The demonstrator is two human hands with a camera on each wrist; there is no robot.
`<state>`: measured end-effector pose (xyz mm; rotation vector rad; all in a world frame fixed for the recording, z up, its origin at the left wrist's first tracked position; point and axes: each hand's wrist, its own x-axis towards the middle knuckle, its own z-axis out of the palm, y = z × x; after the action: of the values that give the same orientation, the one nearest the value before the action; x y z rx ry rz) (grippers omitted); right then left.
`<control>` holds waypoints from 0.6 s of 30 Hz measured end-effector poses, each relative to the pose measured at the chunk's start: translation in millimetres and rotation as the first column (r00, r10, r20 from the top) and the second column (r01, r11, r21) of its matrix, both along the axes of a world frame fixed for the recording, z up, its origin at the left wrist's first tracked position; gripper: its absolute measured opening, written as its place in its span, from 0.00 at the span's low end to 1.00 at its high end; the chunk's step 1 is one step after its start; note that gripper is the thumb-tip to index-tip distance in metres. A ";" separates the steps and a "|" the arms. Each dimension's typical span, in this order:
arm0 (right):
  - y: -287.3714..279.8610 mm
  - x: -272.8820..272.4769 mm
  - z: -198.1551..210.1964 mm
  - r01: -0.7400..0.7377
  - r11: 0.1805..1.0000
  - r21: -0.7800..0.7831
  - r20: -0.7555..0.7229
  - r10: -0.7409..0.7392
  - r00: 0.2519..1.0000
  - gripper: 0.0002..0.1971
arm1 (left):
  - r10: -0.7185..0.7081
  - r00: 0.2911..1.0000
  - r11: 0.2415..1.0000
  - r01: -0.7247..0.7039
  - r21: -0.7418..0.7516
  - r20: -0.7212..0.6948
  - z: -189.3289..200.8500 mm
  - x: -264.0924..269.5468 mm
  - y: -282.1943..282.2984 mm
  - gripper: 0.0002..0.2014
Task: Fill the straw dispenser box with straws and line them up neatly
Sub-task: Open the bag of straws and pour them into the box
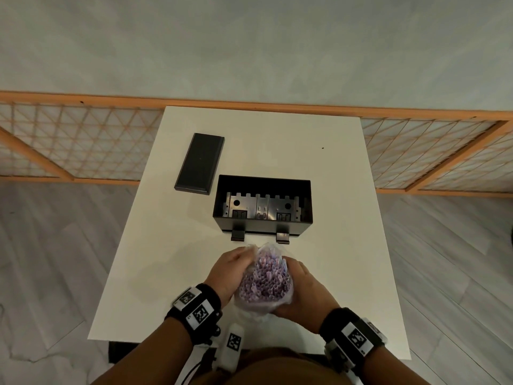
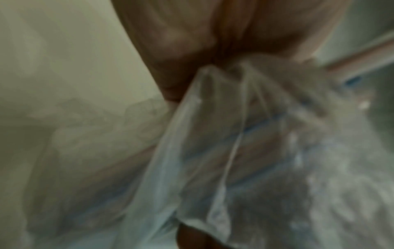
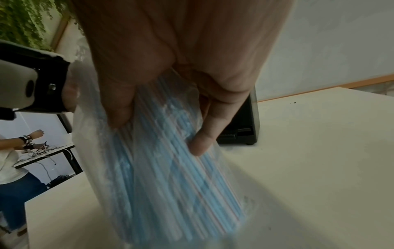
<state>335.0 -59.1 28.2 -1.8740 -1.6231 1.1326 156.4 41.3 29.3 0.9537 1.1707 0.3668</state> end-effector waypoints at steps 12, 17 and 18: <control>-11.0 1.5 -22.3 0.067 0.998 -0.020 0.021 -0.066 0.998 0.25 | 0.125 0.967 0.988 -0.142 -0.064 -0.220 -35.7 -3.6 11.2 0.11; -7.8 8.8 -26.5 0.211 0.977 -0.035 -0.020 -0.212 0.977 0.21 | -0.252 0.898 0.895 0.358 0.267 -0.360 -26.1 -29.9 -6.2 0.21; -7.2 10.2 -26.8 0.233 0.972 -0.038 -0.029 -0.234 0.972 0.18 | -0.312 0.875 0.869 0.420 0.261 -0.370 -22.3 -35.4 -10.3 0.22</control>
<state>345.2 -66.3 1.4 -1.9949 -1.3301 1.0896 121.0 31.1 7.0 1.5560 1.1984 0.0977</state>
